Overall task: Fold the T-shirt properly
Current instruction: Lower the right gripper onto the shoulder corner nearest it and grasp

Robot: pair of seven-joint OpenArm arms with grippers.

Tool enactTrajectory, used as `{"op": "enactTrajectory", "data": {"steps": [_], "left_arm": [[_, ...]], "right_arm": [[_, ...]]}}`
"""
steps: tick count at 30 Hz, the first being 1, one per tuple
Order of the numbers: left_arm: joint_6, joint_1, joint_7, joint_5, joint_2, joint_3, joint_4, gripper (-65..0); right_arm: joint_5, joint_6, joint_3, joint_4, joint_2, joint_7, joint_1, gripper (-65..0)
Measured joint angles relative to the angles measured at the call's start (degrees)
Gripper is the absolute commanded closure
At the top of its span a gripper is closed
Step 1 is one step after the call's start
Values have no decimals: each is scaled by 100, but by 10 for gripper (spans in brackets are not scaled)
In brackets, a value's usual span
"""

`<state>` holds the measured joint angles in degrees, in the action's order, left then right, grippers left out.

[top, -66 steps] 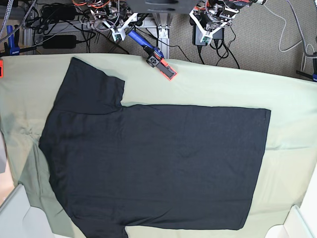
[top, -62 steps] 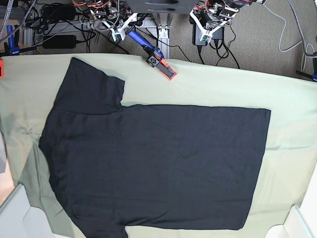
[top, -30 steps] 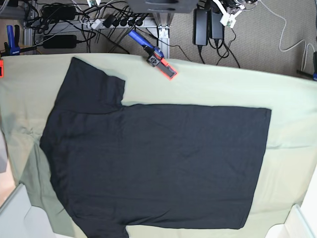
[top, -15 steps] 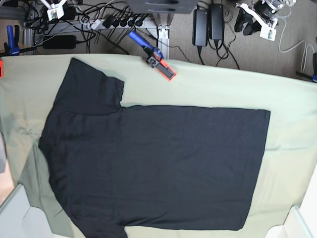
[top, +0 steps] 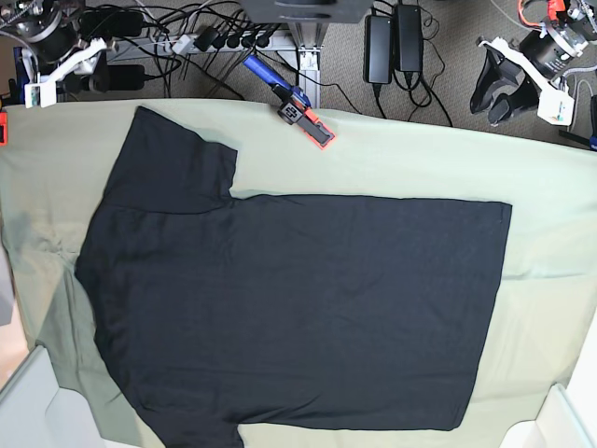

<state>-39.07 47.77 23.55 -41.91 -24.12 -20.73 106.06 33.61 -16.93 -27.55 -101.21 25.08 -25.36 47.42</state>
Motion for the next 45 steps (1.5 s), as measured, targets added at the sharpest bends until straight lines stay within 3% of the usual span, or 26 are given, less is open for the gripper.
{"op": "enactTrajectory", "data": {"steps": [9, 17, 26, 33, 40, 42, 45], "left_arm": [[-4, 28, 50, 181, -160, 9, -2, -286], [-4, 31, 46, 177, -212, 9, -2, -286], [-4, 31, 48, 179, -208, 9, -2, -286], [-4, 31, 48, 179, -208, 9, -2, -286], [-4, 15, 92, 179, -208, 9, -2, -286], [-7, -44, 153, 179, -208, 9, -2, -286], [-2, -195, 173, 179, -208, 9, -2, -286]], "right_arm": [[219, 0, 4, -2, -83, -168, -933, -317], [286, 2, 168, 7, -872, -203, -1054, -317], [306, 0, 485, -4, -1495, -20, -1113, -317], [302, 0, 557, -4, -1720, 2, -1300, -317], [192, 0, 573, -2, -1733, -111, -1569, -314], [195, 2, 573, -2, -1735, -109, -1589, -266], [153, 4, 573, 0, -1733, -151, -1617, -99]]}}
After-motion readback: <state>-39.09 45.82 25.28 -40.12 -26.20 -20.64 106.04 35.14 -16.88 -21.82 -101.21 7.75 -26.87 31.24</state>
